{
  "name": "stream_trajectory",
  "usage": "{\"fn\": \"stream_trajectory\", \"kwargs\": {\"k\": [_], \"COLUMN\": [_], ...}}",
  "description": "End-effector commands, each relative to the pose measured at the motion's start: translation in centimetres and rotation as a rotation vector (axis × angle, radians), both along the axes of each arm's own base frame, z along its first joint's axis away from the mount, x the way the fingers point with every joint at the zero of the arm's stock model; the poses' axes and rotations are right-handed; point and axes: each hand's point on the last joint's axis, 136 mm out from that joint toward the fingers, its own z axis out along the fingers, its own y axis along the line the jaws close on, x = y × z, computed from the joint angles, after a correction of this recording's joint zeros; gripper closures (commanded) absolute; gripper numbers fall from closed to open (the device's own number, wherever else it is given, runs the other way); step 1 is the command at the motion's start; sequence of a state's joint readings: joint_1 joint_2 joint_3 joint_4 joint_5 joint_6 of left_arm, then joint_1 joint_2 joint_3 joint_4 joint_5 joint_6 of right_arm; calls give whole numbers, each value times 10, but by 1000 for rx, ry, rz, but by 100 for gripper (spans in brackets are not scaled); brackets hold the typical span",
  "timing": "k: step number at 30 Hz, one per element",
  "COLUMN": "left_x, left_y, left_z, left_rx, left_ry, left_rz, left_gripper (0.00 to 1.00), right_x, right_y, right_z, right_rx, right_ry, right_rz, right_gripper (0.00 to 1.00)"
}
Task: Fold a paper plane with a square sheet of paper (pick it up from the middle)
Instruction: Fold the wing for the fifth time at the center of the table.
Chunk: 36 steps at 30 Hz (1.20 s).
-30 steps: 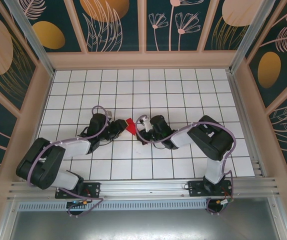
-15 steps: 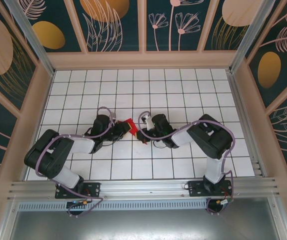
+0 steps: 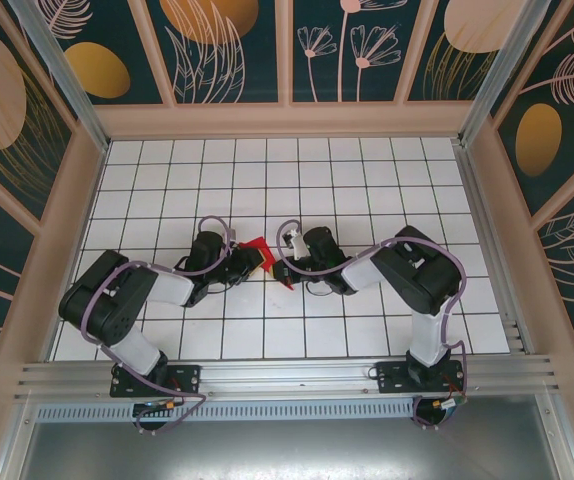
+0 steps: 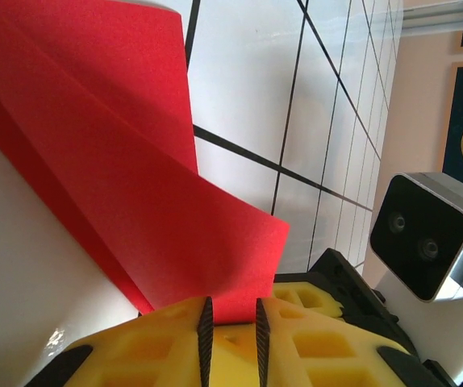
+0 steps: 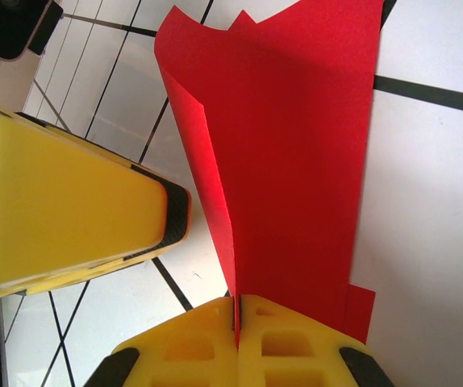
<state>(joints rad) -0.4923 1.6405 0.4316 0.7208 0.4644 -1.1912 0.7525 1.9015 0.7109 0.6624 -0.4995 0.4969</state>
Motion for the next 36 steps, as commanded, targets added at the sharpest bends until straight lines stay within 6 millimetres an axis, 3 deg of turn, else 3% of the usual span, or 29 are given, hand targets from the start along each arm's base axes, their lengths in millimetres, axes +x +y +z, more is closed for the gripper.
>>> {"fn": "stream_trajectory", "kwargs": {"k": [1,12,21,26,36], "left_x": [1,4,3,1,-1], "left_y": [-6,-12,-8,-5,1], "left_z": [4,0,-23,-30,-42], "left_rx": [-27,-33,16,39,98], "left_ry": [-20,-16,37,60,106], "left_rz": [-15,-34,-25,-19,-8], "left_gripper": [75,77,78,79,79], "right_x": [2,-1,-3,-2,-1], "right_y": [2,1,-1,0,1], "right_z": [-5,-14,-18,-16,-2], "right_rx": [-1,-10,-31,-40,-33], "right_ry": [42,81,96,93,100], "right_rz": [3,3,7,20,51], "right_gripper": [100,100,100,96,78]}}
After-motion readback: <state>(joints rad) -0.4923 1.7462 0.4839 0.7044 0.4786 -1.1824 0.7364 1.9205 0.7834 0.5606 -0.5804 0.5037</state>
